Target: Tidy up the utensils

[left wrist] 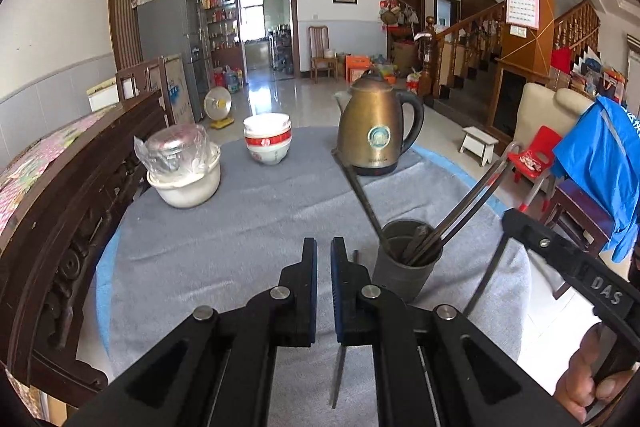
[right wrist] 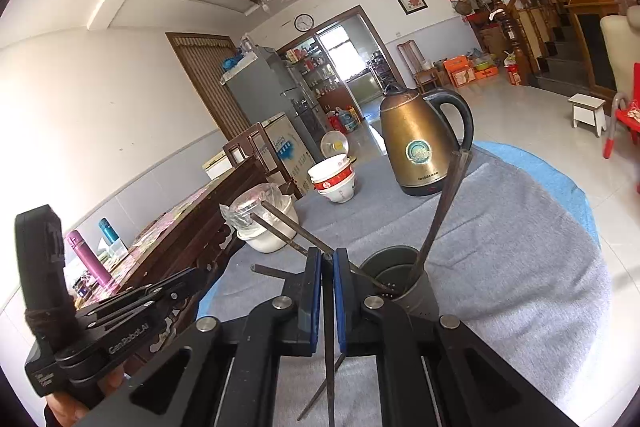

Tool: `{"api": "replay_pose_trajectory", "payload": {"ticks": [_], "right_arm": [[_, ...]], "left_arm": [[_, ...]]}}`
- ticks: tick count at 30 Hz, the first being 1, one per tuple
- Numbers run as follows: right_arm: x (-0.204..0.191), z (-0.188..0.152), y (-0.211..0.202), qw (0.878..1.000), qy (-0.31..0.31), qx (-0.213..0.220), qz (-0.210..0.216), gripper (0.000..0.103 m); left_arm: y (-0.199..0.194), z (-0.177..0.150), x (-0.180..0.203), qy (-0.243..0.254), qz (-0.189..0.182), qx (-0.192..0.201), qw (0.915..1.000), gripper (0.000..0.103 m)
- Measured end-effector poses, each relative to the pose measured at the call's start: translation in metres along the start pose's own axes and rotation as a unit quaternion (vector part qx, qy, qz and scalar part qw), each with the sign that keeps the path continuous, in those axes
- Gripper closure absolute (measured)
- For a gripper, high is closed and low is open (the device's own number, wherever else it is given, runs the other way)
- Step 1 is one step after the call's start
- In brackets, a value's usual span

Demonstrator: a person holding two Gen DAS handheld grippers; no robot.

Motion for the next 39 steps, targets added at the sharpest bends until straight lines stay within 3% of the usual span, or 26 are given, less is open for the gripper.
{"api": "replay_pose_trajectory", "payload": {"ticks": [4,7,11,17,19,21,30,32,35,39], "right_arm": [[0.010,-0.008,-0.002,1.000,0.005,-0.005,-0.006,0.096],[0.021,-0.014,-0.003,1.000,0.020,-0.009,-0.008,0.096],[0.037,-0.021,-0.001,0.999,0.032,-0.013,-0.015,0.096],[0.064,-0.030,-0.002,0.998,0.064,-0.020,-0.013,0.096],[0.067,-0.031,-0.003,0.997,0.069,-0.020,-0.013,0.096],[0.069,-0.033,-0.003,0.997,0.070,-0.020,-0.011,0.096],[0.068,-0.034,-0.003,0.997,0.068,-0.018,-0.012,0.096],[0.068,-0.034,-0.004,0.997,0.069,-0.018,-0.013,0.096],[0.066,-0.033,-0.005,0.997,0.067,-0.018,-0.018,0.096],[0.064,-0.033,-0.007,0.997,0.066,-0.018,-0.022,0.096]], "left_arm": [[0.026,-0.008,-0.025,-0.040,-0.012,-0.055,0.9976,0.096],[0.059,-0.025,-0.039,-0.054,-0.011,-0.122,0.9911,0.082],[0.102,-0.052,-0.050,-0.066,0.008,-0.177,0.9820,0.079],[0.138,-0.074,-0.031,-0.053,-0.005,-0.204,0.9776,0.079],[0.147,-0.075,-0.024,-0.048,-0.011,-0.209,0.9768,0.068],[0.159,-0.079,-0.020,-0.046,-0.009,-0.212,0.9763,0.065],[0.184,-0.104,-0.008,-0.049,-0.018,-0.249,0.9670,0.065],[0.190,-0.108,-0.008,-0.054,-0.016,-0.259,0.9644,0.073],[0.193,-0.108,-0.009,-0.059,-0.019,-0.258,0.9642,0.093],[0.187,-0.109,-0.017,-0.072,-0.016,-0.256,0.9639,0.097]]}}
Point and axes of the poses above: each gripper's, at about its wrist camera, not at the fingertips, and y roughly the way its jaws point, x to its right, z to its top, the point moved 7 cm from there along y, roughly the way its jaws point, and after that the axes turned 15 degrees about -y, right-handed, at the moved point
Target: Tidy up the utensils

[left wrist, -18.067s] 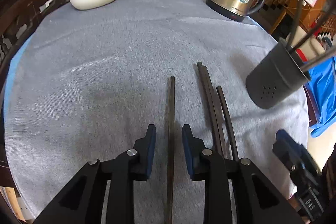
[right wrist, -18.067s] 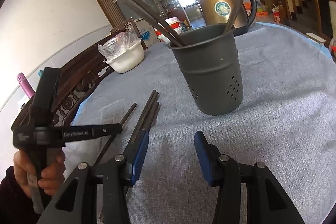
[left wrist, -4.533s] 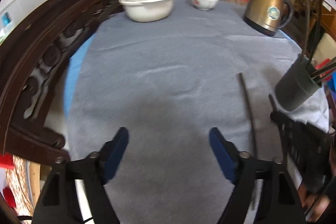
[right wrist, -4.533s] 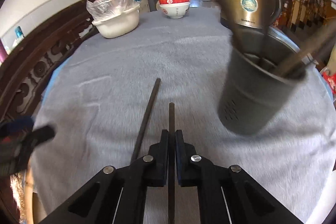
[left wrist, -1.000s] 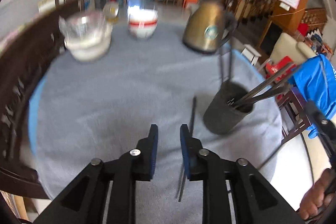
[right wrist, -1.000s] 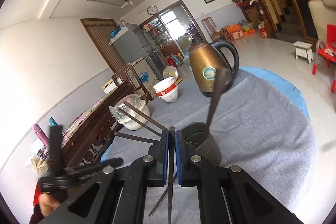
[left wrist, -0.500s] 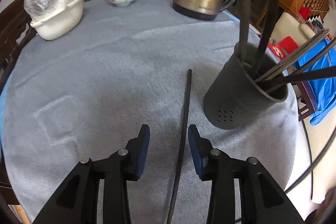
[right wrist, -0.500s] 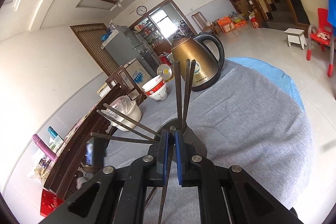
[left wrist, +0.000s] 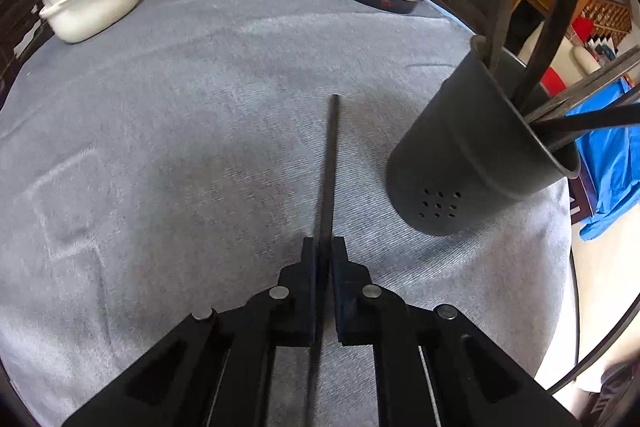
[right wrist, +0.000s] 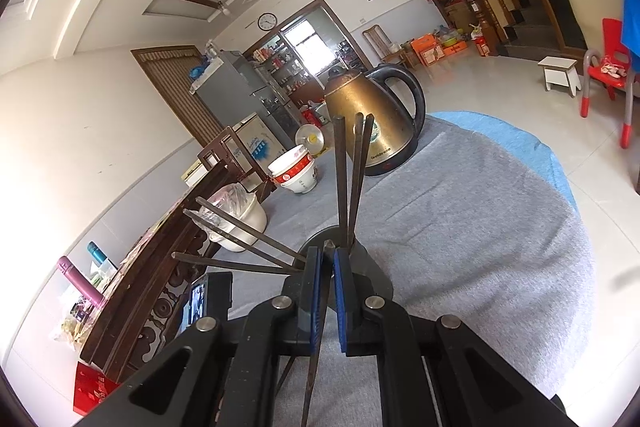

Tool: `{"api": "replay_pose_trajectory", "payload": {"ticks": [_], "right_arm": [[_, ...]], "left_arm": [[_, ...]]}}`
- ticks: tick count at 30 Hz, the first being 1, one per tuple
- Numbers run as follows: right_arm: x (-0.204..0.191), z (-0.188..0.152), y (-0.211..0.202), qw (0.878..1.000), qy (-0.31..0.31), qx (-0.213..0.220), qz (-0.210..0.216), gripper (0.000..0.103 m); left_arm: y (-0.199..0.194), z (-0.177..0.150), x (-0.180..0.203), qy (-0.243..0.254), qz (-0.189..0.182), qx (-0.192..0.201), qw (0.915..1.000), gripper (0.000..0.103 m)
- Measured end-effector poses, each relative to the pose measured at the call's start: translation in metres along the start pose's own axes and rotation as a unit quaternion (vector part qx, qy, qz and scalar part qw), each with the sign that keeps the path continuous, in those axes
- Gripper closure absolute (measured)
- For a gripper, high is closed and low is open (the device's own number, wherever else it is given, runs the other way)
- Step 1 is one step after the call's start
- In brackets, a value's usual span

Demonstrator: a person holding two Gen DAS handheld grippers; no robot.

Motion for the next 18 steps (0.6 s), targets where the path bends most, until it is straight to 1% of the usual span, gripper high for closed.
{"api": "replay_pose_trajectory", "payload": {"ticks": [4,8,10,12,13,14,15,16,18], "right_arm": [[-0.009,0.002,-0.002,1.000,-0.014,0.004,-0.006,0.096],[-0.021,0.005,-0.005,0.999,-0.032,0.011,-0.006,0.096],[-0.028,0.006,-0.005,0.999,-0.043,0.013,-0.006,0.096],[-0.036,0.007,-0.006,0.998,-0.057,0.018,-0.009,0.096],[-0.041,0.008,-0.006,0.998,-0.067,0.020,-0.011,0.096],[-0.045,0.008,-0.006,0.997,-0.074,0.022,-0.011,0.096],[-0.046,0.009,-0.006,0.997,-0.078,0.023,-0.010,0.096],[-0.050,0.009,-0.006,0.996,-0.084,0.024,-0.010,0.096],[-0.053,0.009,-0.005,0.996,-0.088,0.022,-0.007,0.096]], "left_arm": [[-0.013,-0.011,-0.016,-0.019,0.001,0.009,0.9998,0.097],[-0.039,-0.030,-0.036,-0.041,-0.004,0.014,0.9990,0.097],[-0.047,-0.046,-0.047,-0.047,-0.002,0.009,0.9988,0.097],[-0.048,-0.055,-0.053,-0.056,-0.004,-0.007,0.9984,0.097],[-0.049,-0.059,-0.057,-0.058,-0.010,-0.017,0.9981,0.093],[-0.050,-0.060,-0.059,-0.058,-0.009,-0.019,0.9981,0.091],[-0.052,-0.057,-0.062,-0.056,-0.004,-0.013,0.9983,0.082],[-0.055,-0.052,-0.063,-0.055,0.001,-0.005,0.9985,0.071],[-0.059,-0.039,-0.063,-0.056,0.003,0.010,0.9984,0.064]]}}
Point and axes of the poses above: each gripper's, at about its wrist camera, not at the fingertips, and y roughly the way its jaws point, x to its right, z to its top, the point moved 7 cm from there along y, roughly the way its jaws point, and after that the axes turned 15 degrees about -y, right-handed, at the moved point
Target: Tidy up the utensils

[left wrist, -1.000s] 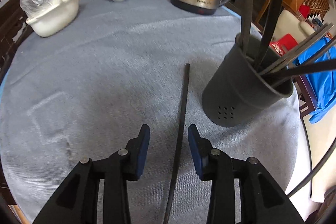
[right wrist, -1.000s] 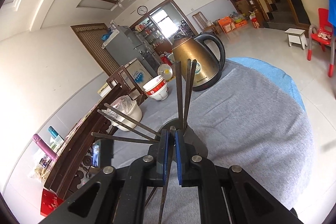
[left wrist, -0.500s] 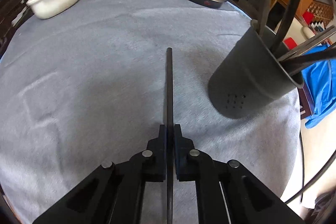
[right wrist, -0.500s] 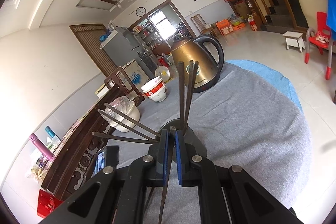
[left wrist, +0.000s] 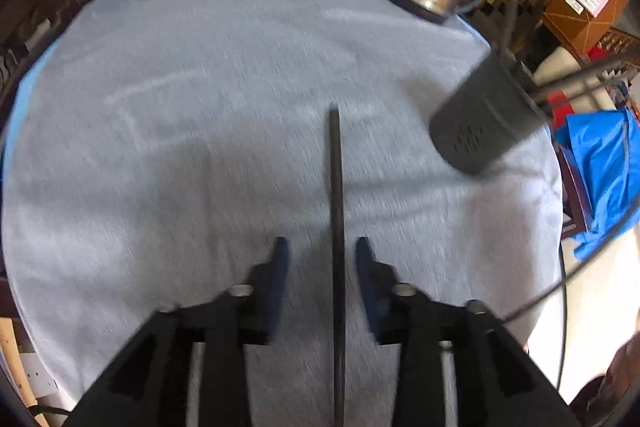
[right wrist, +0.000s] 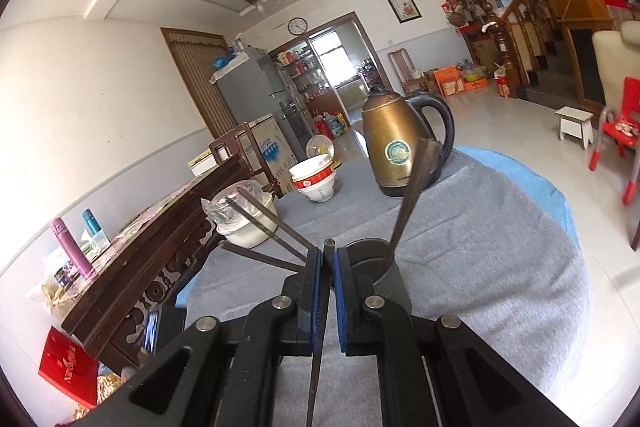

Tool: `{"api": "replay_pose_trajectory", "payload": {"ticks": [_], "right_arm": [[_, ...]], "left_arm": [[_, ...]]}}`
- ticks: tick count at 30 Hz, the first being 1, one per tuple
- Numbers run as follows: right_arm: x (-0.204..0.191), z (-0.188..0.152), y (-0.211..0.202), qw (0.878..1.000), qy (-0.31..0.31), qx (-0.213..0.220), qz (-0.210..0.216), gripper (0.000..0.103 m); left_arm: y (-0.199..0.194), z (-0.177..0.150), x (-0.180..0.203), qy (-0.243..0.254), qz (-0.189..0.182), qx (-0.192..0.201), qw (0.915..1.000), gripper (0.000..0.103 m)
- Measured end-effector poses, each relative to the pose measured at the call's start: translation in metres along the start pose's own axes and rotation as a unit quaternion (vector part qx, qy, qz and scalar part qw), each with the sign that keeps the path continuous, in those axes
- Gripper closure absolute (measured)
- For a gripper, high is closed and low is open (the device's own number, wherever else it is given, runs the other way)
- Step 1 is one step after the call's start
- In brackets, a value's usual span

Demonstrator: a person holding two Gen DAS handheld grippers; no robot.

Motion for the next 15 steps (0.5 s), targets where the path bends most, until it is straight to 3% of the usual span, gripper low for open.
{"api": "replay_pose_trajectory", "payload": {"ticks": [6,10,12,15], "right_arm": [[-0.005,-0.005,0.003,1.000,-0.001,-0.010,0.003,0.096],[-0.006,-0.005,0.001,1.000,-0.003,-0.009,0.005,0.096],[-0.008,-0.006,0.002,1.000,-0.004,-0.010,0.006,0.096],[-0.012,-0.009,0.006,1.000,-0.005,-0.018,0.013,0.096]], "left_arm": [[0.027,0.043,0.014,0.006,0.013,-0.008,0.9999,0.064],[0.047,0.051,0.020,0.014,0.024,-0.029,0.9992,0.068],[0.052,0.057,0.026,0.027,0.036,-0.021,0.9988,0.077],[0.057,0.064,0.029,0.017,0.019,-0.029,0.9993,0.095]]}}
Point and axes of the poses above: each gripper's, at about its wrist camera, not at the fingertips, and y roughly the way its jaws point, x to its right, z to its top, the point moved 7 cm from there along y, roughly the way its jaws point, and after that the axes turned 15 degrees about -y, right-handed, at the moved point
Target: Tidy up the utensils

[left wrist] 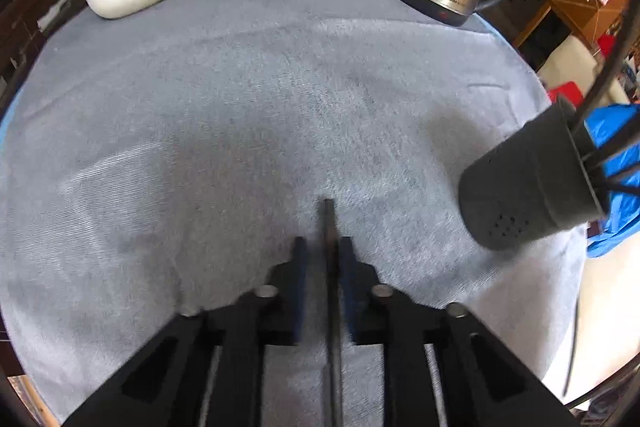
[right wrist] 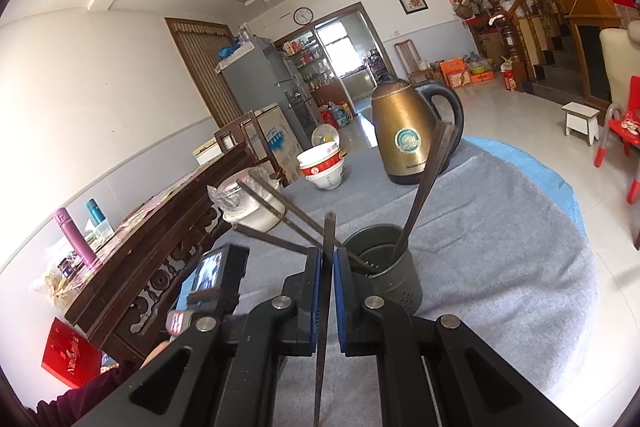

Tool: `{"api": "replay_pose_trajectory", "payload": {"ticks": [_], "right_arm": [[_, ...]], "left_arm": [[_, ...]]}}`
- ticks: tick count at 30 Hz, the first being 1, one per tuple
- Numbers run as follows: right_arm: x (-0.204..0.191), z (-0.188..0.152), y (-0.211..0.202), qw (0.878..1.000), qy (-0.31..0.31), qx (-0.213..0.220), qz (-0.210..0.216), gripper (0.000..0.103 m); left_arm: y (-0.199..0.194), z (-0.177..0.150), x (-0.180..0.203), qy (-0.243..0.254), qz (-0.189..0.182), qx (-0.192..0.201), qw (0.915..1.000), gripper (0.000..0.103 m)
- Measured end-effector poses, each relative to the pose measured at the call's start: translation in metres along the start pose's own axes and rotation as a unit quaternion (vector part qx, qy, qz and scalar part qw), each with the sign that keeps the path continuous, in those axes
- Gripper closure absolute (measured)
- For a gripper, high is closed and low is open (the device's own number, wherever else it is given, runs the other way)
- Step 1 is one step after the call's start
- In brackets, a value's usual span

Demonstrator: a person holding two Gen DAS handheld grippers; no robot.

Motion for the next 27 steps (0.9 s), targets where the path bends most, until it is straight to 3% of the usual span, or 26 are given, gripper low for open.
{"api": "replay_pose_trajectory", "payload": {"ticks": [5,11,16,21,27], "right_arm": [[-0.008,0.000,-0.001,1.000,-0.011,0.001,0.004,0.096],[-0.005,0.007,-0.008,1.000,-0.020,0.008,-0.011,0.096],[0.044,-0.008,0.004,0.996,0.050,-0.065,-0.036,0.094],[0.106,-0.048,0.040,0.976,0.142,-0.161,-0.046,0.084],[0.142,-0.069,0.090,0.964,0.176,-0.194,-0.054,0.084]], "left_arm": [[-0.006,-0.002,-0.003,0.002,0.000,0.020,0.9998,0.096],[-0.062,-0.002,0.009,0.013,-0.035,0.088,0.9954,0.097],[-0.113,-0.007,0.011,0.026,-0.049,0.143,0.9882,0.097],[-0.166,-0.017,0.012,0.026,-0.077,0.210,0.9743,0.097],[-0.221,-0.028,0.015,0.034,-0.102,0.293,0.9501,0.097]]}}
Point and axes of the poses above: each gripper's, at about its wrist camera, not at the fingertips, and y roughly the way its jaws point, x to its right, z to its top, the point moved 7 cm from there along y, roughly the way its jaws point, and after that the axes turned 15 degrees about -y, right-handed, at the moved point
